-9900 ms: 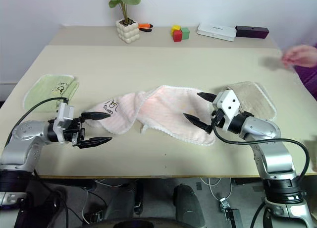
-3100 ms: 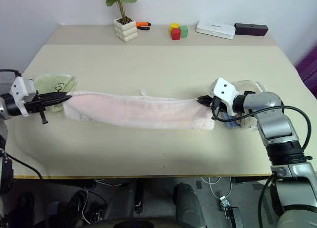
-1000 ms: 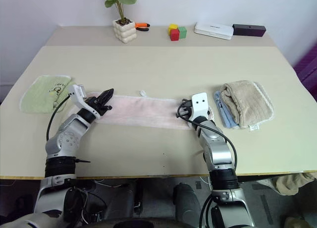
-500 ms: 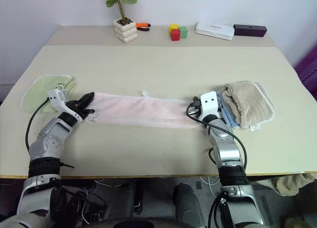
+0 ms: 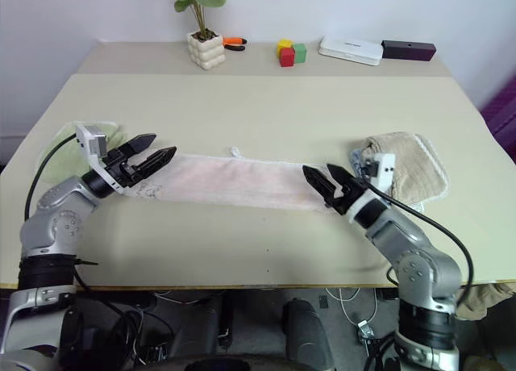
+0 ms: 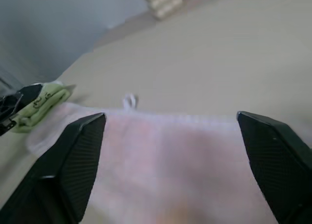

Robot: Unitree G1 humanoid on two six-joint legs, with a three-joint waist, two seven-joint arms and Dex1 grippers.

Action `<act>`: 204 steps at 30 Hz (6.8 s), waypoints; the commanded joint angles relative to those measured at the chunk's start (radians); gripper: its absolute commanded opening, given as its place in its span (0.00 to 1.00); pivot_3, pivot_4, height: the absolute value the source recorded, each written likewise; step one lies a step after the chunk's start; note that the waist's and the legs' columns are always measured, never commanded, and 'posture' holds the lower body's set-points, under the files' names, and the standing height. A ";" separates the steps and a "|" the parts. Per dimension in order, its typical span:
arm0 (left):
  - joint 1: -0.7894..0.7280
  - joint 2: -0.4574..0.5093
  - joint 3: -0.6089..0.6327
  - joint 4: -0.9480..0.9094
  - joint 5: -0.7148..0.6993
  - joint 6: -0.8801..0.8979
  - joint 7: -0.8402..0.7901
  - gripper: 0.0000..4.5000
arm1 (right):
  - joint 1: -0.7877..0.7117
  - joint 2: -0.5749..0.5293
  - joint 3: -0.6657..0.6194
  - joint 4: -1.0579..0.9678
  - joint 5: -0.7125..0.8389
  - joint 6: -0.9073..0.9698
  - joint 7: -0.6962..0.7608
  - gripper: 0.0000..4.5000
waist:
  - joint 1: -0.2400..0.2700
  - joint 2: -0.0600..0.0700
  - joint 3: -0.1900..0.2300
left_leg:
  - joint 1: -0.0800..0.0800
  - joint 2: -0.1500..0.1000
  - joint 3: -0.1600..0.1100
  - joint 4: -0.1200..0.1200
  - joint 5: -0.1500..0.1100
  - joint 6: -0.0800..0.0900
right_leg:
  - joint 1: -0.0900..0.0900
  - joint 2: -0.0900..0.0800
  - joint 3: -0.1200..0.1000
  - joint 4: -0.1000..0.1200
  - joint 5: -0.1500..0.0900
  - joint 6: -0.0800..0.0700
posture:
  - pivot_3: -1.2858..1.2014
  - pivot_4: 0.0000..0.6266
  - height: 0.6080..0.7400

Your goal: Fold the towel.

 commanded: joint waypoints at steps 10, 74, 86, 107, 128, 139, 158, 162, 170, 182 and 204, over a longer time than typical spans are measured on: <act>-0.112 0.073 -0.031 0.142 0.016 -0.177 -0.333 1.00 | 0.298 -0.022 -0.112 -0.225 0.383 0.064 -0.259 1.00 | 0.002 -0.001 0.000 | -0.001 0.000 -0.001 0.000 0.000 0.001 | 0.001 0.000 0.000 -0.002 0.000 0.000 | 0.52 0.24 0.96; -0.065 0.095 -0.016 0.105 -0.023 -0.157 -0.403 1.00 | -0.133 -0.474 0.308 0.053 -0.396 -0.277 0.196 0.01 | -0.020 -0.009 -0.005 | -0.001 0.000 0.000 0.000 -0.002 0.003 | 0.001 0.000 0.000 -0.003 0.000 0.000 | 0.52 0.24 0.96; -0.040 0.161 0.001 0.109 -0.044 -0.095 -0.428 1.00 | -0.370 -0.385 0.495 -0.018 -0.502 -0.200 0.249 0.01 | -0.020 -0.009 -0.005 | -0.001 0.000 0.000 -0.001 -0.002 0.003 | -0.001 0.000 0.000 -0.003 0.000 0.000 | 0.52 0.24 0.96; 0.104 0.202 0.044 -0.056 -0.068 -0.011 -0.387 1.00 | -0.503 -0.006 0.765 0.221 -0.683 -0.308 0.301 0.01 | -0.022 -0.008 -0.005 | -0.001 0.000 0.001 0.000 -0.002 0.003 | -0.002 0.000 0.000 -0.001 0.000 0.000 | 0.52 0.24 0.96; 0.132 0.192 0.051 -0.105 -0.079 0.005 -0.351 1.00 | -0.509 0.157 0.792 0.365 -0.782 -0.349 0.285 0.89 | -0.023 -0.008 -0.005 | -0.002 0.000 0.001 0.000 -0.002 0.003 | -0.003 0.000 0.000 -0.001 0.000 0.000 | 0.52 0.24 0.96; 0.070 0.153 0.031 -0.084 -0.090 0.018 -0.332 1.00 | -0.491 0.176 0.515 0.191 -0.497 -0.204 0.293 0.99 | -0.021 -0.008 -0.005 | -0.002 0.000 0.001 0.000 -0.002 0.003 | -0.002 0.000 0.000 -0.001 0.000 0.000 | 0.52 0.24 0.96; 0.025 -0.032 -0.045 -0.158 -0.091 0.026 -0.202 1.00 | -0.417 0.226 0.585 0.410 -0.692 -0.440 0.145 0.02 | -0.024 -0.008 -0.005 | -0.001 0.000 0.001 -0.001 -0.002 0.003 | -0.002 0.000 0.000 -0.001 0.000 0.000 | 0.52 0.24 0.96; 0.035 -0.003 -0.036 -0.148 -0.090 0.025 -0.220 1.00 | -0.420 0.273 0.625 0.531 -0.764 -0.495 0.089 0.02 | -0.027 -0.008 -0.005 | -0.001 0.000 0.001 -0.001 -0.002 0.003 | -0.003 0.000 0.000 -0.001 0.000 0.000 | 0.52 0.24 0.96; 0.050 0.021 -0.030 -0.154 -0.094 0.023 -0.218 1.00 | -0.425 0.261 0.704 0.698 -0.924 -0.641 0.060 0.02 | -0.025 -0.008 -0.005 | -0.001 0.000 0.001 -0.001 -0.002 0.003 | -0.002 0.000 0.000 -0.001 0.000 0.000 | 0.52 0.24 0.96; 0.075 0.029 -0.029 -0.163 -0.102 0.036 -0.220 1.00 | -0.453 0.276 0.615 0.594 -0.823 -0.628 0.154 0.62 | -0.026 -0.008 -0.005 | -0.001 0.000 0.001 -0.001 -0.001 0.002 | -0.001 0.000 0.000 -0.001 0.000 0.000 | 0.52 0.24 0.96; 0.485 0.014 0.407 -0.369 -0.777 0.647 0.432 1.00 | -0.380 -0.121 0.447 0.156 -0.542 -0.524 0.555 0.99 | -0.022 -0.007 -0.004 | 0.000 0.001 0.000 -0.002 -0.002 0.002 | -0.001 -0.002 0.000 -0.002 0.000 -0.001 | 0.52 0.24 0.96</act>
